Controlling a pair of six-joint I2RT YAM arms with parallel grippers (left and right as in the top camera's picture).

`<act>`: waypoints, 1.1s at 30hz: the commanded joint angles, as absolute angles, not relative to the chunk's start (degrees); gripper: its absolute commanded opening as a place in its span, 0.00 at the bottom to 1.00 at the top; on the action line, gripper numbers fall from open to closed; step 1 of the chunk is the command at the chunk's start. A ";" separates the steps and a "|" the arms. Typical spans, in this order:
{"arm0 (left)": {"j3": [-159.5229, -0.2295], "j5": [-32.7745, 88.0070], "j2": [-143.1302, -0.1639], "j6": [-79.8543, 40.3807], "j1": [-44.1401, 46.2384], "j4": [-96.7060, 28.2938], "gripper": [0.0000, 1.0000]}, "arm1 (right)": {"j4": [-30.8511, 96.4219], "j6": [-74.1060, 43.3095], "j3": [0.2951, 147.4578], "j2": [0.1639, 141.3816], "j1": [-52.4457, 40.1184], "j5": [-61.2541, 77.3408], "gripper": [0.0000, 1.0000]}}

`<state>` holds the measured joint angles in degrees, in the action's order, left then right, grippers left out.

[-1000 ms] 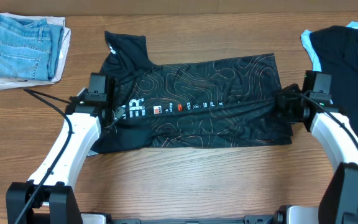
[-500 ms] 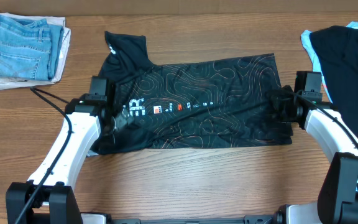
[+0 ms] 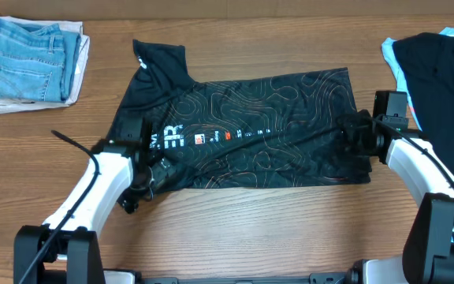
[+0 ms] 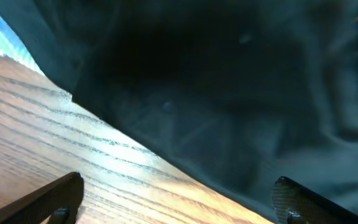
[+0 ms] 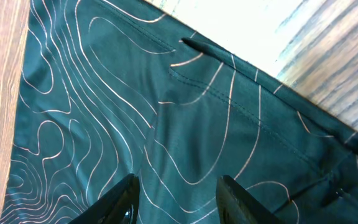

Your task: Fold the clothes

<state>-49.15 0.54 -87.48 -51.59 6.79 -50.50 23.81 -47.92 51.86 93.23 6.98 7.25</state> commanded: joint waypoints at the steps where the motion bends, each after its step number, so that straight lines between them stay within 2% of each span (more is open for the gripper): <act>1: -46.02 0.99 -87.88 -53.76 7.05 -48.93 0.93 | 23.94 -47.75 53.28 93.41 6.81 6.94 0.44; 2: -45.74 0.99 -87.88 -54.02 7.05 -48.58 0.89 | 23.92 -47.75 53.28 93.41 6.81 6.94 0.44; 3: -45.10 0.97 -87.88 -54.06 7.05 -47.40 0.80 | 23.92 -47.77 53.28 93.41 6.81 6.96 0.44; 11: -44.18 1.08 -89.36 -54.00 7.05 -44.25 0.38 | 24.95 -47.75 53.28 93.41 6.81 7.11 0.44; 16: -44.18 1.08 -90.80 -53.95 7.05 -43.22 0.07 | 25.06 -47.75 53.28 93.41 6.81 7.14 0.44; 17: -44.18 1.06 -90.85 -53.89 7.05 -43.20 0.04 | 25.17 -47.75 53.28 93.41 6.81 7.11 0.44; 20: -45.04 1.10 -90.85 -53.32 7.05 -44.01 0.04 | 25.28 -47.75 53.28 93.41 6.81 7.11 0.43; 29: -58.52 1.13 -90.52 -53.36 7.09 -60.55 0.04 | 25.26 -47.77 53.28 93.41 6.81 7.14 0.43; 33: -62.28 1.15 -90.52 -53.34 7.07 -63.31 0.04 | 25.26 -47.79 53.28 93.41 6.81 7.14 0.43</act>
<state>-59.44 1.32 -90.35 -53.84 6.79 -62.54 25.47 -47.94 51.86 93.23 6.98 7.27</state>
